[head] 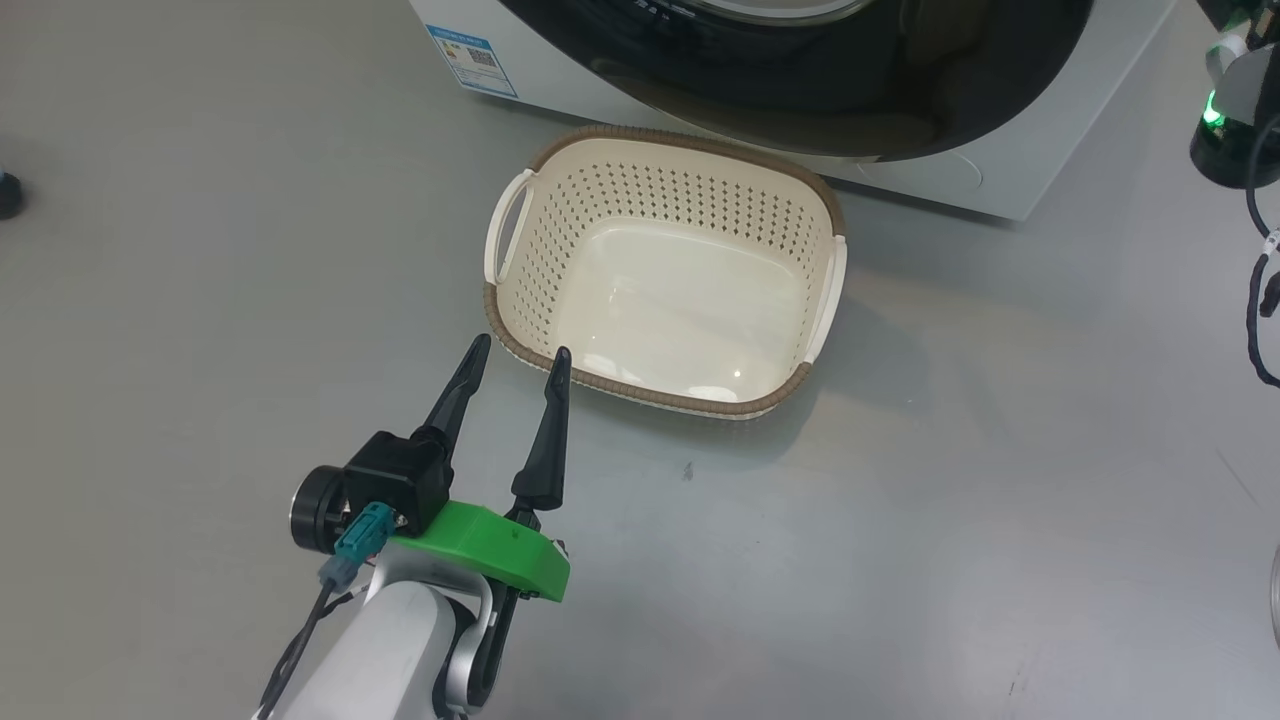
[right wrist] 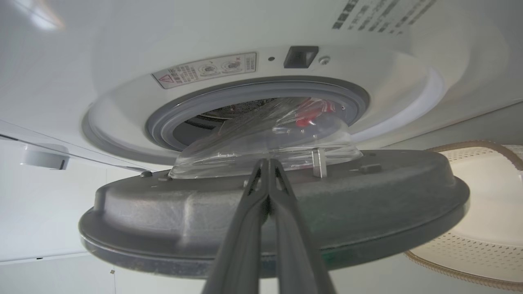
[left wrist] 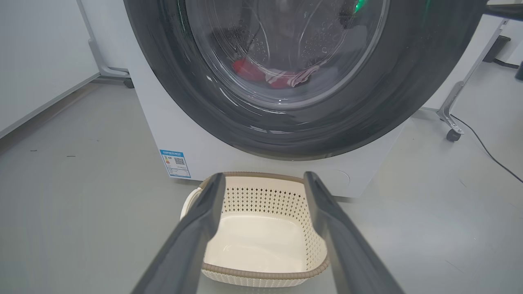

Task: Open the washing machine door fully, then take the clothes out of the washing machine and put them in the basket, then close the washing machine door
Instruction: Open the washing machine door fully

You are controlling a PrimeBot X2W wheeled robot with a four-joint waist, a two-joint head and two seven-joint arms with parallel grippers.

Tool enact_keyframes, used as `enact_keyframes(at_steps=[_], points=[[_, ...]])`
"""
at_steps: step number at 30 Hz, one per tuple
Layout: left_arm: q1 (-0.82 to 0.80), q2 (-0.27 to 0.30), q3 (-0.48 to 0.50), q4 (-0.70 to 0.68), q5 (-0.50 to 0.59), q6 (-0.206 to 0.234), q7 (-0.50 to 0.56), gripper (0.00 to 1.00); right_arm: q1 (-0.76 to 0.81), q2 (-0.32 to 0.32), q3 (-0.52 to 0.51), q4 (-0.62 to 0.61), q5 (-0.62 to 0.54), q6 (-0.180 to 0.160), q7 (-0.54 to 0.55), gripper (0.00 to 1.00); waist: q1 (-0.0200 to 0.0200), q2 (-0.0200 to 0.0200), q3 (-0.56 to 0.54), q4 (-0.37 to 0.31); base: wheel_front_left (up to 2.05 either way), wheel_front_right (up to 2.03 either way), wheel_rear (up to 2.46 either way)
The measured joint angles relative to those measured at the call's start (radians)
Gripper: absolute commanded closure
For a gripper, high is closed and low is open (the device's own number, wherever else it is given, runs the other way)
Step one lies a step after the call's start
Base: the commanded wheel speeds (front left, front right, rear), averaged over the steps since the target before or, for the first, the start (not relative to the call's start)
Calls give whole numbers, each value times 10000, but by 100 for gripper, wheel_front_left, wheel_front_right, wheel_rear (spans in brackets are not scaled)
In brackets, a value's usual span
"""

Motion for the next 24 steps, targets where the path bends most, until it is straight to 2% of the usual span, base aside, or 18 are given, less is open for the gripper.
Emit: enact_keyframes(at_steps=[4,9,10,14,24], points=[[58,2,23,63,10,0,0,0,194,-261,242,-194,-625,612,-508,100,0,0,-135,-55,0,0,0],[142,4,105,211,12,0,0,0,681,-637,690,-493,-1647,1622,-1287,100,0,0,-379,-122,0,0,0],[149,4,153,224,13,0,0,0,810,-736,905,-591,-1985,1733,-1429,100,0,0,-439,-138,0,0,0],[255,10,334,278,127,2,0,0,1452,-1120,1937,-1014,-3473,1824,-1960,100,0,0,-710,-229,0,0,0],[499,19,871,360,395,2,0,0,2835,-1241,3601,-2385,-5444,1808,-3661,100,0,0,-1328,-771,0,0,0]])
